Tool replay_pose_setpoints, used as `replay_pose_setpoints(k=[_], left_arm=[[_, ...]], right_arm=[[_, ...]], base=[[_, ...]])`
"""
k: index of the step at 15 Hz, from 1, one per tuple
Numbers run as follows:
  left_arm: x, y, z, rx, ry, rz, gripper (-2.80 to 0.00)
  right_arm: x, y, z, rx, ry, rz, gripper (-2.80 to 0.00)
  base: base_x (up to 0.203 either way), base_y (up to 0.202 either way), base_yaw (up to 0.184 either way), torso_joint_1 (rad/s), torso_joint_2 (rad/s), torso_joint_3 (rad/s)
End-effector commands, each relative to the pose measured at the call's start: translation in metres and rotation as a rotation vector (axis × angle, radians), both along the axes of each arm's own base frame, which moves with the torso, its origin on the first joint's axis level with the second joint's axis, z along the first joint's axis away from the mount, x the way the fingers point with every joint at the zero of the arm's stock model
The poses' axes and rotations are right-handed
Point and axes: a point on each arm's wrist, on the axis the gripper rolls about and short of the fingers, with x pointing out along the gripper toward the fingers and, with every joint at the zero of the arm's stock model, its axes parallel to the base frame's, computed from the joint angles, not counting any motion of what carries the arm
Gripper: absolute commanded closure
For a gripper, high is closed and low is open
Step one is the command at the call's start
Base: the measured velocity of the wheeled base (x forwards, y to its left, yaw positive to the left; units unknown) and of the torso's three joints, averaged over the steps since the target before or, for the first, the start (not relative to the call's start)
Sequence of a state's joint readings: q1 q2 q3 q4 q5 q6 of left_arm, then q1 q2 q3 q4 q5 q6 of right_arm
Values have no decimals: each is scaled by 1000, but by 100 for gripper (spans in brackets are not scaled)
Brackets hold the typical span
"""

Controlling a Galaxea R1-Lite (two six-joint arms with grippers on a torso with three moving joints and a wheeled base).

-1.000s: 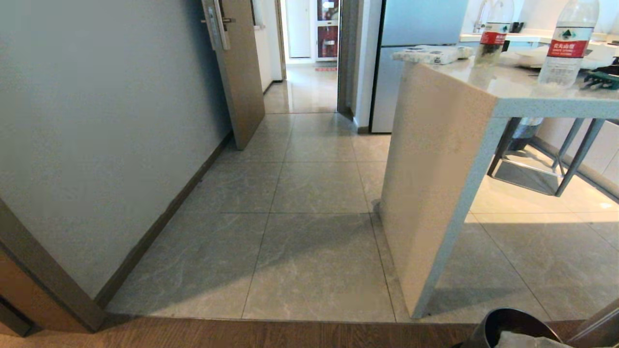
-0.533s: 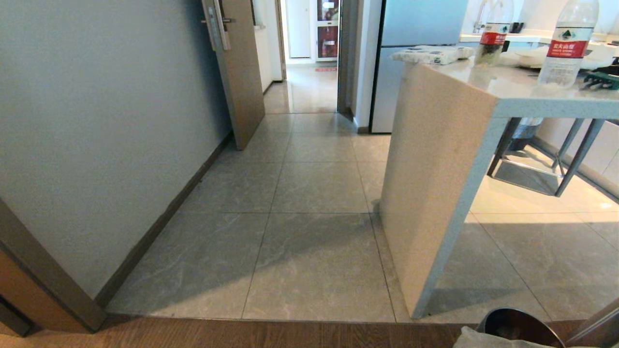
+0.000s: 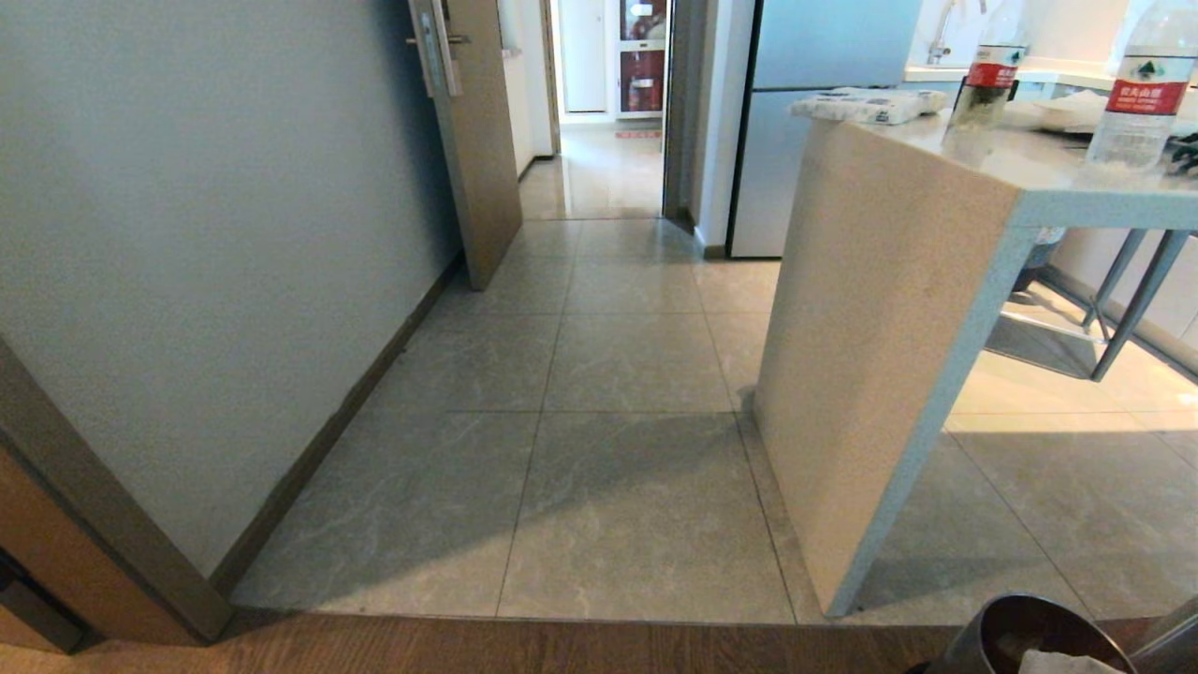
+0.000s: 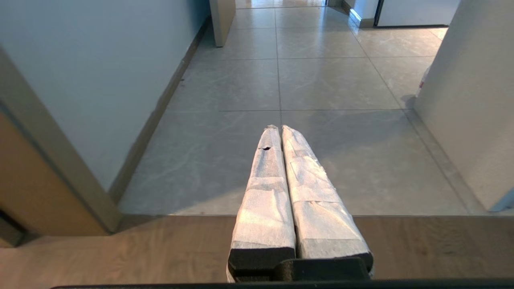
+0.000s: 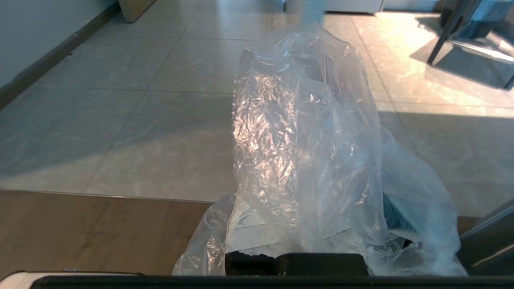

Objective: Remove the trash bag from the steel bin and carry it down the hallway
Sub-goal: Put the trash bag at the door

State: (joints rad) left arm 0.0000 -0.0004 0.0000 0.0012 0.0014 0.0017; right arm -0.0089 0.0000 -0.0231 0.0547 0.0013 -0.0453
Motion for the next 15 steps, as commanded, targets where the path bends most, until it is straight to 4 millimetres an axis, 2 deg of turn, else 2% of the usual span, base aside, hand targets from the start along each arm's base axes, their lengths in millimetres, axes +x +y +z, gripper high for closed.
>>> replay_pose_setpoints(k=[1, 4, 15], left_arm=[[0, 0, 0, 1, -1, -1, 0], [0, 0, 0, 0, -1, -1, 0], [0, 0, 0, -2, 1, 0, 0]], right_arm=[[0, 0, 0, -1, 2, 0, 0], [0, 0, 0, -1, 2, 0, 0], [0, 0, 0, -1, 2, 1, 0]], base=[[-1, 197, -2, -2, 2, 2], [0, 148, 0, 5, 1, 3], [0, 0, 0, 0, 0, 0]])
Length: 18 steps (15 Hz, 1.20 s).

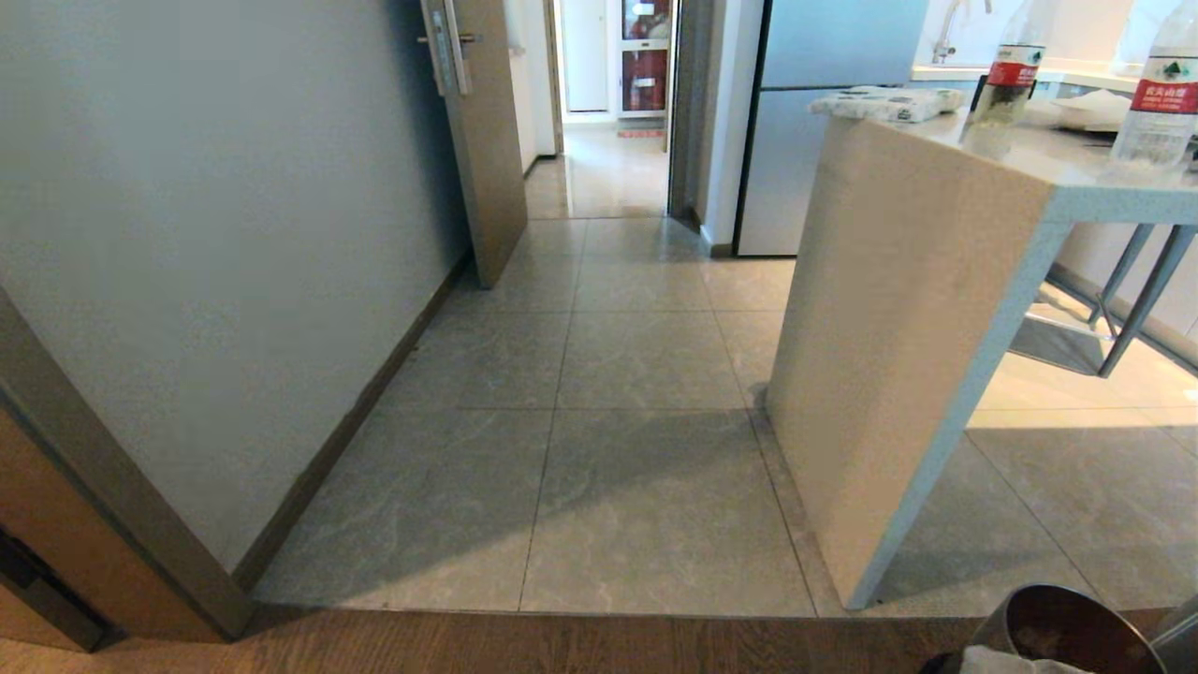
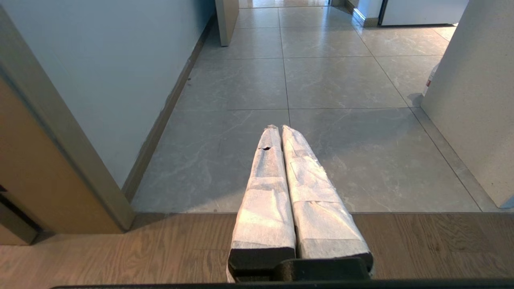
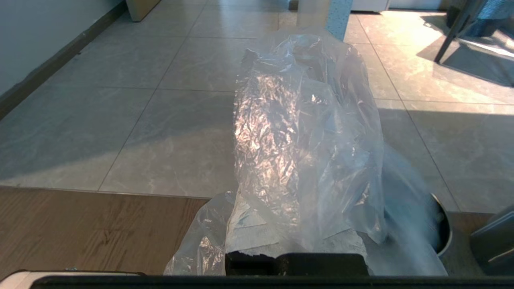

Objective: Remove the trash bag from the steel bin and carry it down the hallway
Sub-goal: Put the trash bag at the door

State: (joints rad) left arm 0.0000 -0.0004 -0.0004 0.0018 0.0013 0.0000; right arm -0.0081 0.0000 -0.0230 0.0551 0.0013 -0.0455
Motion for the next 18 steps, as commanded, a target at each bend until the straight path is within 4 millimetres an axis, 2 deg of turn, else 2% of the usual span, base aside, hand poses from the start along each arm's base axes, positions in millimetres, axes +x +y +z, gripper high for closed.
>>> replay_pose_setpoints(k=[1, 4, 18], left_arm=[[0, 0, 0, -3, -1, 0, 0], [0, 0, 0, -1, -1, 0, 0], [0, 0, 0, -3, -1, 0, 0]], right_arm=[[0, 0, 0, 0, 1, -1, 0], [0, 0, 0, 0, 2, -1, 0], [0, 0, 0, 0, 0, 0, 0]], base=[[0, 0, 0, 0, 0, 0], [47, 0, 0, 1, 2, 4], [190, 0, 1, 3, 5, 2]])
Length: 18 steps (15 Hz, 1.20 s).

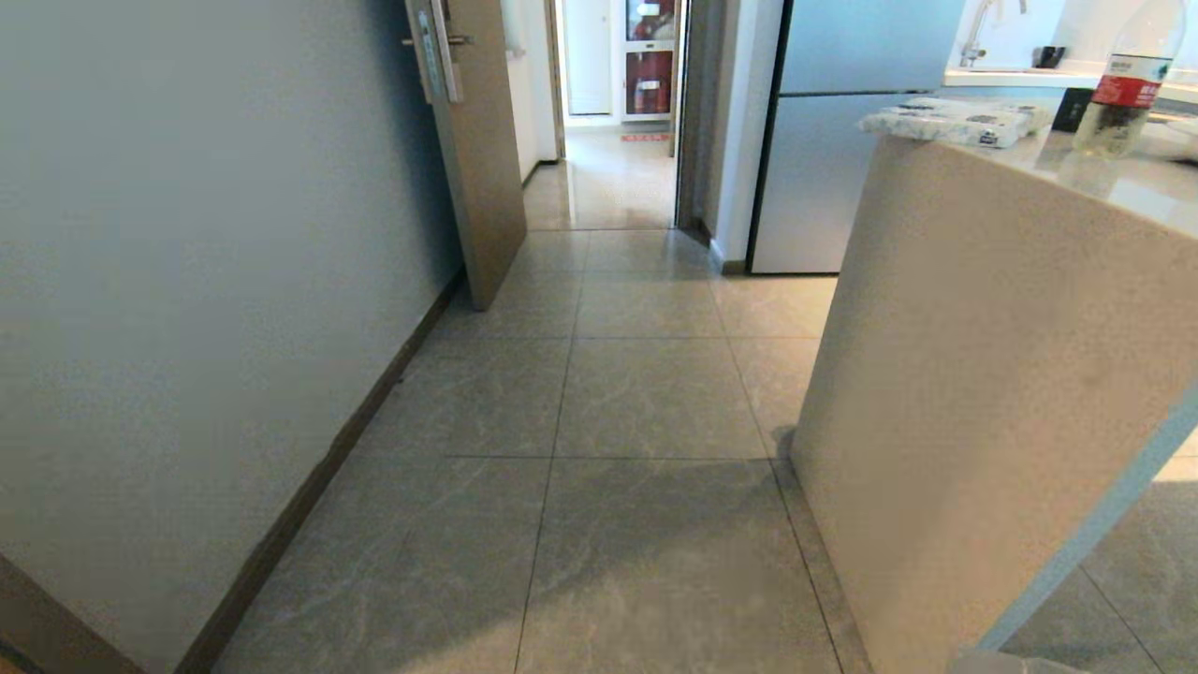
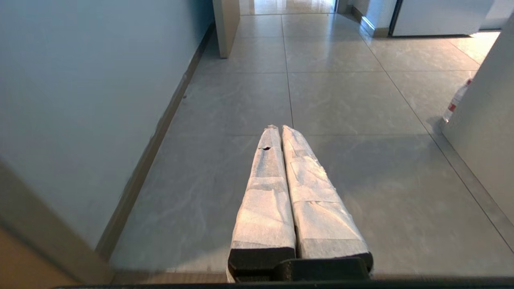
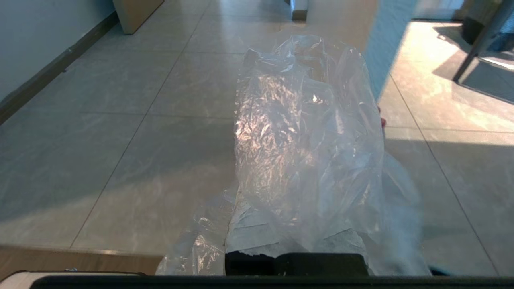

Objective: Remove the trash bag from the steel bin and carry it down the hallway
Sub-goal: Put the trash bag at the door

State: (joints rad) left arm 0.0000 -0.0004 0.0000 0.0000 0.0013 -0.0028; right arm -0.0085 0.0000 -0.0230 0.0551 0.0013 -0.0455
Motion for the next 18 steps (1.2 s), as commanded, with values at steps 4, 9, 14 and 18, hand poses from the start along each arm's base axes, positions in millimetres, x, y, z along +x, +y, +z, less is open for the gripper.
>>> replay_pose_setpoints(k=[4, 9, 14, 18], left_arm=[[0, 0, 0, 0, 0, 0, 0], [0, 0, 0, 0, 0, 0, 0], [0, 0, 0, 0, 0, 0, 0], [0, 0, 0, -2, 0, 0, 0]], right_arm=[[0, 0, 0, 0, 0, 1, 0], [0, 0, 0, 0, 2, 0, 0], [0, 0, 0, 0, 0, 0, 0], [0, 0, 0, 0, 2, 1, 0]], base=[[188, 0, -1, 4, 5, 4], [190, 0, 1, -1, 3, 2], [192, 0, 1, 2, 1, 2], [197, -111, 2, 3, 0, 3]])
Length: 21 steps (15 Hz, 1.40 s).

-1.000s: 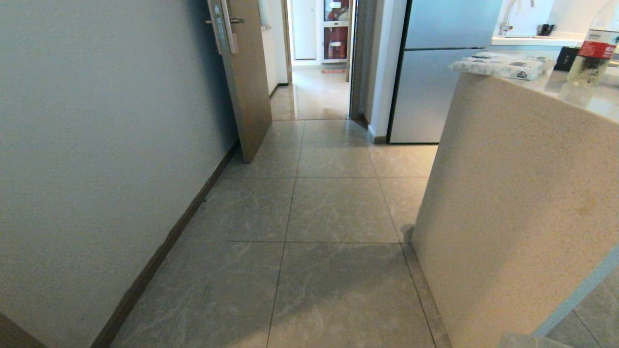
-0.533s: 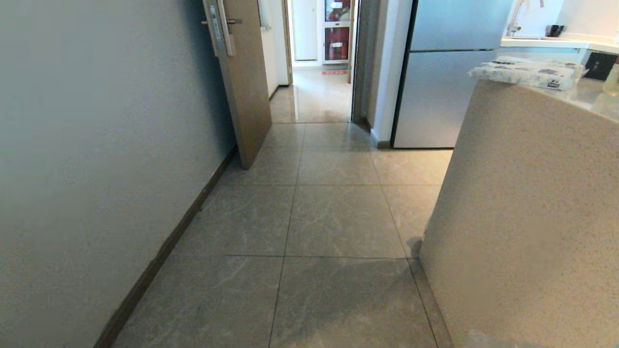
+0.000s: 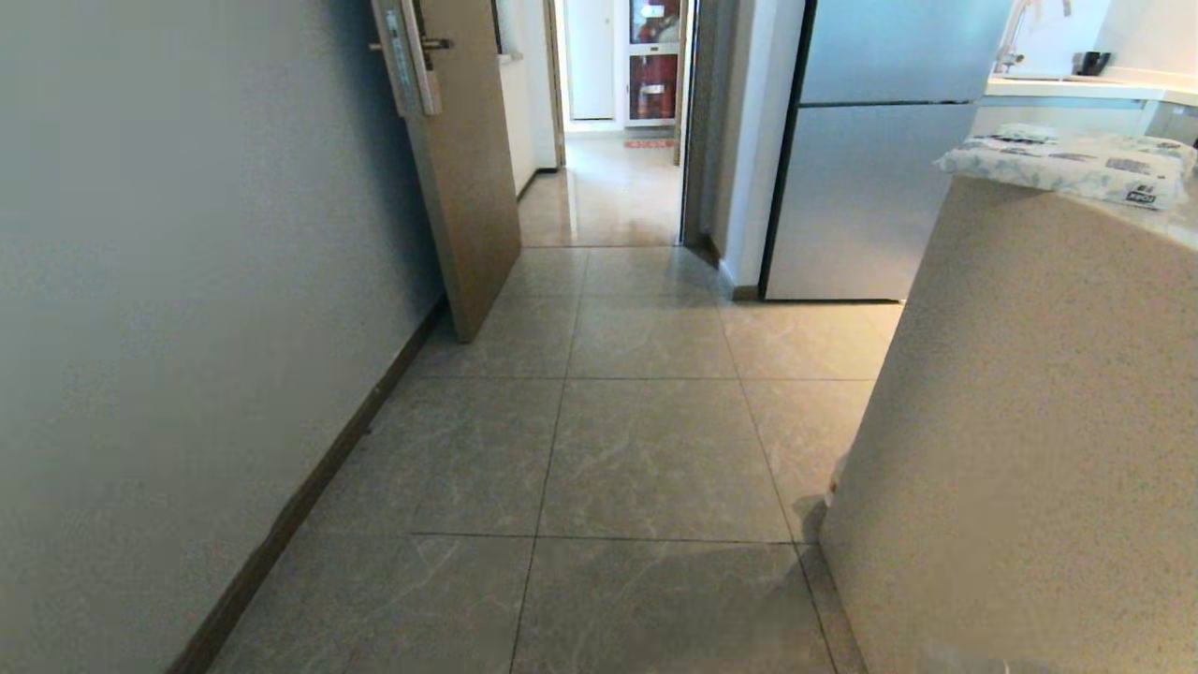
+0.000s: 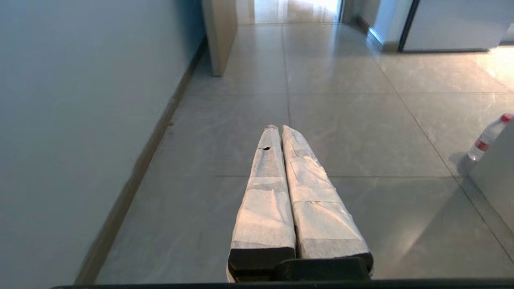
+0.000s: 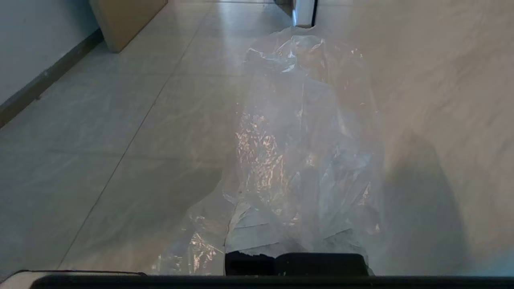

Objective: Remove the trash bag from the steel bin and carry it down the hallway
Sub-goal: Put the trash bag at the door

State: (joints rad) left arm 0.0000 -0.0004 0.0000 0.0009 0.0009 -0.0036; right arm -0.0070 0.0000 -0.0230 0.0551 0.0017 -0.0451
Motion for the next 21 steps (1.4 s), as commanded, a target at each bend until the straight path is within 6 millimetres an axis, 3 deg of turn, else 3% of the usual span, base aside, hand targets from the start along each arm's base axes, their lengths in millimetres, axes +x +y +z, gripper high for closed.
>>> replay_pose_setpoints(k=[1, 5, 21], left_arm=[[0, 0, 0, -1, 0, 1, 0], [0, 0, 0, 4, -1, 1, 0], [0, 0, 0, 4, 0, 1, 0]], right_arm=[[0, 0, 0, -1, 2, -2, 0], [0, 0, 0, -1, 2, -2, 0], [0, 0, 0, -1, 2, -2, 0]], base=[[198, -194, 0, 2, 2, 2], [84, -80, 24, 1, 4, 6], [0, 0, 0, 0, 0, 0]])
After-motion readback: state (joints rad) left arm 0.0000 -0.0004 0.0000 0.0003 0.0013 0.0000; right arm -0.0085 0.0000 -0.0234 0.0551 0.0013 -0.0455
